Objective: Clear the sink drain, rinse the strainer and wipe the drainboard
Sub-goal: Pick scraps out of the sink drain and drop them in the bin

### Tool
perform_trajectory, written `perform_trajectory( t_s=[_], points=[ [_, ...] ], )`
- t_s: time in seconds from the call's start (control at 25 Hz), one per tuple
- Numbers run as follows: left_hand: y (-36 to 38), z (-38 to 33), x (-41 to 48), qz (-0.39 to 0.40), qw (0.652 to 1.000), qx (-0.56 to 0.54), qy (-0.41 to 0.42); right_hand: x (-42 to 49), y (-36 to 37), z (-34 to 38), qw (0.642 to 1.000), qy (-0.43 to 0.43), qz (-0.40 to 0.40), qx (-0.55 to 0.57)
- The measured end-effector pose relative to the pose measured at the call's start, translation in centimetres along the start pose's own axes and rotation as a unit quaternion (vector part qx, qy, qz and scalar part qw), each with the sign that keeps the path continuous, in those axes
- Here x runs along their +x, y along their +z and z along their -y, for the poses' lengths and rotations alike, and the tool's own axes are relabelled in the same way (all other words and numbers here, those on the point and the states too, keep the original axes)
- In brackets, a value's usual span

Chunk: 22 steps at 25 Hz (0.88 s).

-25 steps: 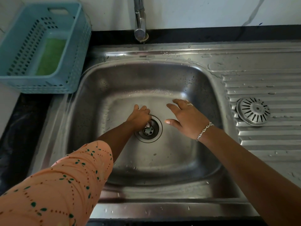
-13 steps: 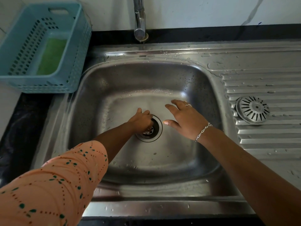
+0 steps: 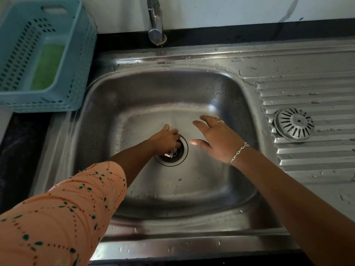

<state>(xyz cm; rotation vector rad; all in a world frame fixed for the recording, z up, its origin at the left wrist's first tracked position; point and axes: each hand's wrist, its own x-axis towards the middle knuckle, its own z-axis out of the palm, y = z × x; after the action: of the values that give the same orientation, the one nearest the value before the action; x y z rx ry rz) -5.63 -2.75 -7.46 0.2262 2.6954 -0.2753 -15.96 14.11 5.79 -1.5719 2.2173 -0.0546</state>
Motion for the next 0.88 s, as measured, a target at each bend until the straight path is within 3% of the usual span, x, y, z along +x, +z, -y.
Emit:
perform_trajectory(
  t_s=[0.88],
  points=[
    [0.70, 0.10, -0.63, 0.024, 1.000, 0.011, -0.008, 0.34, 0.11, 0.52, 1.000, -0.004, 0.005, -0.003]
  ],
)
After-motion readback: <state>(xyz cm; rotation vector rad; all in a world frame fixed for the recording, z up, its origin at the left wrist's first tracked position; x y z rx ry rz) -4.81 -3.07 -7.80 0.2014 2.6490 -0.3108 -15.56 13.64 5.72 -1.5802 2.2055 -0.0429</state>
